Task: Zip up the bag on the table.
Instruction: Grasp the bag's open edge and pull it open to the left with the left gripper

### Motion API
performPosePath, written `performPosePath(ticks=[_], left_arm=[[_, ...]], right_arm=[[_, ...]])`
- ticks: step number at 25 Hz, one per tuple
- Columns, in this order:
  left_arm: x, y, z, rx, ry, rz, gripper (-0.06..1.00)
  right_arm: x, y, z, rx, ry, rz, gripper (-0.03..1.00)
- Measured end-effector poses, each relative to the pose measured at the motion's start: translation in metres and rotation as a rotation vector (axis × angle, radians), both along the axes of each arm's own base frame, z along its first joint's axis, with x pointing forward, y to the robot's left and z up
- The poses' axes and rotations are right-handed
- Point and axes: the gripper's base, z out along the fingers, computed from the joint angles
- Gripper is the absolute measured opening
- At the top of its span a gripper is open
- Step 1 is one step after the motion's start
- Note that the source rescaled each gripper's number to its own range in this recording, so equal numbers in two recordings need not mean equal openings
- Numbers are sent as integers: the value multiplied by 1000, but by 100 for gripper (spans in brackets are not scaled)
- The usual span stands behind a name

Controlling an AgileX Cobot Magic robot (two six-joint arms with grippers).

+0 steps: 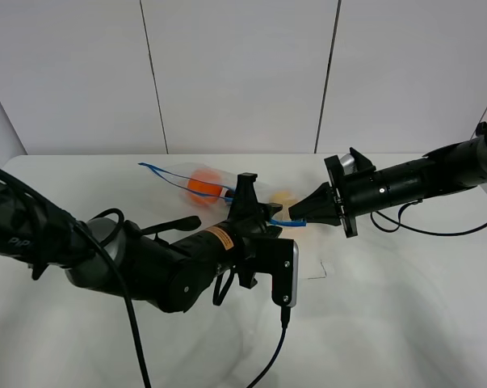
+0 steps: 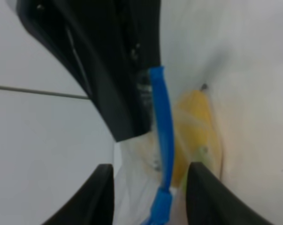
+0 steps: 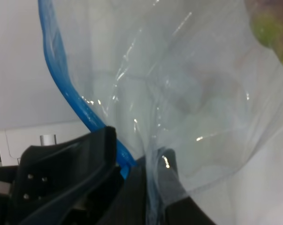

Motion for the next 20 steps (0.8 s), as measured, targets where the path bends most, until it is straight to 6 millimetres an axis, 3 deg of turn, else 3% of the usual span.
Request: performPosePath(ticks=[5,11,12,20], left_arm=[[1,1,0,-6,7,16,50],[1,1,0,9,-2,14,4],[1,1,0,14,-6,12,1],[1,1,0,34,-22,8,0]], right_arm=[[0,0,0,0,0,0,1],[0,0,0,1,0,-1,1],[0,0,0,1,0,-1,1],[0,0,0,2,0,-2,1]])
